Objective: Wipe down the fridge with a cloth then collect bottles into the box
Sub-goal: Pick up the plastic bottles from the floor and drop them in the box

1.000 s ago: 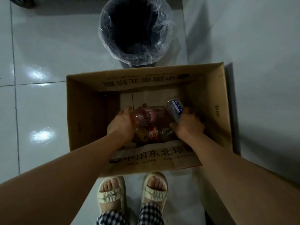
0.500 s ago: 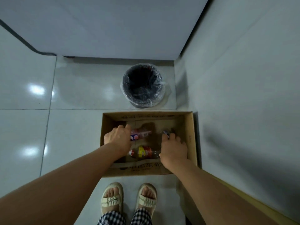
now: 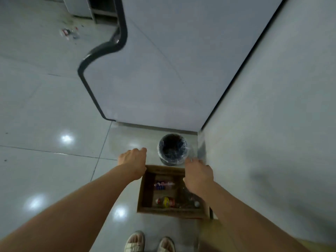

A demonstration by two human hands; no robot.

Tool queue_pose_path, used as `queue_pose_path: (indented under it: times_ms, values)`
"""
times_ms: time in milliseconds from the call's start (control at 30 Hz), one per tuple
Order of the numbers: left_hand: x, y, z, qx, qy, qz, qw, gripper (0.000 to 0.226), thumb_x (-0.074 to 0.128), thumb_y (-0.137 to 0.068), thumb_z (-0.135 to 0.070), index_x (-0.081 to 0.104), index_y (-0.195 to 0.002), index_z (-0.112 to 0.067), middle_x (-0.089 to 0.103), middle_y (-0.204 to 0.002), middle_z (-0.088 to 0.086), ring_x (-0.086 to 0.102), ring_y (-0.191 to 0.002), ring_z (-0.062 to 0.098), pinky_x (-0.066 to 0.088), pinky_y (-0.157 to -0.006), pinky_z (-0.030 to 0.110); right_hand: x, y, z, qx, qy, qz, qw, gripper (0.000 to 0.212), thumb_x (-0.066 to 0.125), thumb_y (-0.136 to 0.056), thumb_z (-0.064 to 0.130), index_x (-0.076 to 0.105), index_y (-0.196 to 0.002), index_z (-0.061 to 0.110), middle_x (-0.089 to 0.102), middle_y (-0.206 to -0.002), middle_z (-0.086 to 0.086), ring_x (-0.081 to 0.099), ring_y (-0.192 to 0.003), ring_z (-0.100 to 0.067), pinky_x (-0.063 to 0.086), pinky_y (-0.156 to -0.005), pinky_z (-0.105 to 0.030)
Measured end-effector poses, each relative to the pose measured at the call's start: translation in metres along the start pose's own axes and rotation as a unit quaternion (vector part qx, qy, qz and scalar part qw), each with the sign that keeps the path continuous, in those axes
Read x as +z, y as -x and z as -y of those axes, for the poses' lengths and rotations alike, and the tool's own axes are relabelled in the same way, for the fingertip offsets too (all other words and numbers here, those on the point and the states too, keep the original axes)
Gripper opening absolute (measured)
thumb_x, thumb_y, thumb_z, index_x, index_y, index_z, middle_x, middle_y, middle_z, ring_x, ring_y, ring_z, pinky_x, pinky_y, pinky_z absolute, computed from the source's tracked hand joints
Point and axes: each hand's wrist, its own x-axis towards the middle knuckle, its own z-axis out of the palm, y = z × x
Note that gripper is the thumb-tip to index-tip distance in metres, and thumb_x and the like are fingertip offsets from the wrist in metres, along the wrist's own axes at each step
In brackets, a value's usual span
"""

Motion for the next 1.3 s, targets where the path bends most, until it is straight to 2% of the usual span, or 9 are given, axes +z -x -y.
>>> queue_pose_path:
  times_ms: [233,433,600,900,1067,1300]
  values:
    - [-0.091,0.081,0.054,-0.045,0.020,-0.062,0.997,0.042,0.054,-0.089,-0.026,0.042,-0.129,-0.020,0.053,-0.126,0.004,0.055,-0.113,0.024,0.042,-0.087,0.032,-0.111,0.048,0.043,-0.097,-0.001,-0.039,0.995,0.053,0.058,-0.090,0.028,0.037,-0.136,0.013,0.045,-0.133,-0.012,0.048,-0.119,-0.029,0.044,-0.093,-0.039]
    - [-0.152,0.136,0.118,-0.068,0.010,-0.095,0.993,0.045,0.053,-0.090,-0.030,0.039,-0.131,-0.018,0.052,-0.129,0.006,0.053,-0.117,0.026,0.042,-0.092,0.034,-0.185,0.073,0.106,-0.132,0.012,-0.068,0.989,0.040,0.053,-0.091,0.019,0.038,-0.128,0.011,0.045,-0.126,-0.012,0.049,-0.113,-0.030,0.042,-0.083,-0.036]
    - [-0.194,0.174,0.189,-0.071,0.005,-0.130,0.989,0.048,0.054,-0.090,-0.031,0.038,-0.133,-0.018,0.053,-0.127,0.007,0.054,-0.116,0.027,0.044,-0.091,0.036,-0.229,0.090,0.184,-0.149,0.019,-0.089,0.985,0.051,0.055,-0.091,0.027,0.034,-0.134,0.011,0.040,-0.132,-0.013,0.045,-0.121,-0.031,0.041,-0.095,-0.038]
    - [-0.265,0.239,0.358,-0.116,-0.006,-0.200,0.973,0.044,0.054,-0.088,-0.029,0.043,-0.129,-0.017,0.053,-0.126,0.007,0.055,-0.114,0.027,0.043,-0.086,0.034,-0.300,0.110,0.343,-0.181,0.017,-0.152,0.972,0.062,0.057,-0.091,0.029,0.027,-0.143,0.011,0.036,-0.141,-0.013,0.043,-0.127,-0.031,0.042,-0.100,-0.041]
    - [-0.288,0.252,0.424,-0.135,0.011,-0.223,0.965,0.045,0.055,-0.089,-0.033,0.043,-0.130,-0.017,0.054,-0.122,0.005,0.055,-0.111,0.026,0.042,-0.085,0.032,-0.331,0.101,0.414,-0.201,0.037,-0.166,0.965,0.049,0.057,-0.090,0.031,0.036,-0.131,0.014,0.043,-0.131,-0.009,0.050,-0.115,-0.029,0.046,-0.089,-0.041]
    - [-0.312,0.223,0.493,-0.153,0.033,-0.219,0.963,0.045,0.056,-0.089,-0.034,0.044,-0.130,-0.018,0.056,-0.118,0.004,0.056,-0.108,0.025,0.043,-0.084,0.032,-0.368,0.050,0.492,-0.233,0.052,-0.172,0.956,0.060,0.058,-0.090,0.032,0.030,-0.140,0.014,0.041,-0.136,-0.010,0.050,-0.116,-0.030,0.046,-0.086,-0.039]
